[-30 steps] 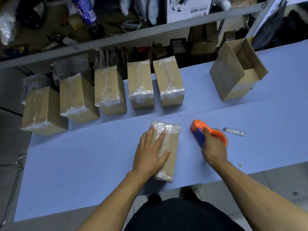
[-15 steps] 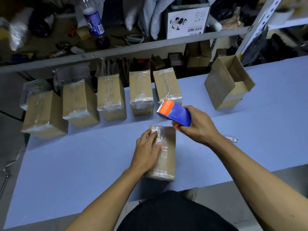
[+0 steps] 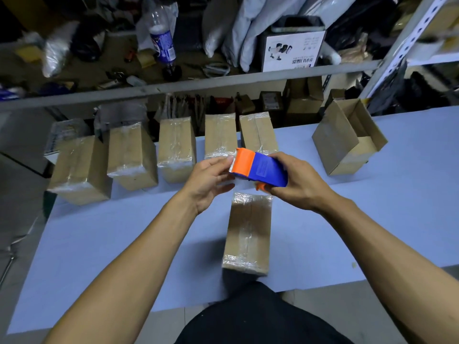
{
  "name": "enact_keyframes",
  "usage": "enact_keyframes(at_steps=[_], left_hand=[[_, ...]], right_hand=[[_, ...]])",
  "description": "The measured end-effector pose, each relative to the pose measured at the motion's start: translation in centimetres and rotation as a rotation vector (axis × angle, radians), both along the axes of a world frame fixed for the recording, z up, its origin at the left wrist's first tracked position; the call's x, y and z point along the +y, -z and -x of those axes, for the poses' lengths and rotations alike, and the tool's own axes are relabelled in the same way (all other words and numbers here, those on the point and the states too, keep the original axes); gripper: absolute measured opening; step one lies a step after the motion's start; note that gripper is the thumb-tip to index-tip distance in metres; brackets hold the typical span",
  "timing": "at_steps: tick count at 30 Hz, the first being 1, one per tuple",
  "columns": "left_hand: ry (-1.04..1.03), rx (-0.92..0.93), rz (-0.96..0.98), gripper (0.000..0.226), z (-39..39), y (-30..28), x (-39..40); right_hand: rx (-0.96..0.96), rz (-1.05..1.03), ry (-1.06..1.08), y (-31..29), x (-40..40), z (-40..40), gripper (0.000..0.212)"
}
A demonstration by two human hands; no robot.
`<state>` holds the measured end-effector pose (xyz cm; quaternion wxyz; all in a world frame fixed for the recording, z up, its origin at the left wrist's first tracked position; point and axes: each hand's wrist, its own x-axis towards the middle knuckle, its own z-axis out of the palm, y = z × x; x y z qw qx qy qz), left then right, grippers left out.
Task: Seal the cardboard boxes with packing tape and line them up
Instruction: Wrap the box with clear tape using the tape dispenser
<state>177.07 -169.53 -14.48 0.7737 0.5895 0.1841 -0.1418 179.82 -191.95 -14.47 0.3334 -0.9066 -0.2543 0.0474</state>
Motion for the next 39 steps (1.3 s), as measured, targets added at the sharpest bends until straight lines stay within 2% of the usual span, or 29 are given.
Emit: enact_keyframes(at_steps=[3,6,8,14,17,19,24,31,39], left_hand=[[-0.043,0.002,-0.027,0.012,-0.1,0.5,-0.2],[-0.100,0.061,0.112,0.011,-0.2,1.3,-0.5],[-0.089,0.056,0.111,0.011,-0.2,1.9,-0.6],[-0.084,-0.013,-0.359,0.012,-1.0,3.5,-1.9],[-0.119,-0.057,-0.481,0.019,-1.1,4.3,-2.0],[-0.214,-0.034,-0.482,0.020,-1.2,4.9,-0.7],[-0.151,0.045,-0.451,0.017,-1.0,6.8,0.6],[-0.164,0.091,-0.543,0.012,-0.6,8.8,-0.4],[-0.246,0.090,-0.565,0.024,-0.4,11.9,-2.6]], right_hand=[[-0.012,0.016,-0.010,-0.1,-0.2,-0.3,0.052],[-0.008,0.019,-0.019,-0.1,-0.6,-0.5,0.050],[-0.015,0.044,-0.026,0.2,-0.9,-0.6,0.049],[-0.035,0.105,-0.053,1.5,-1.4,-0.8,0.049],[-0.029,0.138,-0.070,2.1,-2.2,-0.6,0.046],[-0.031,0.177,-0.028,2.7,-4.1,-0.5,0.043],[0.036,0.197,0.016,4.1,-6.6,-0.1,0.038],[0.108,0.205,0.043,5.8,-6.9,0.2,0.039],[0.184,0.198,0.068,7.7,-7.8,0.1,0.042]])
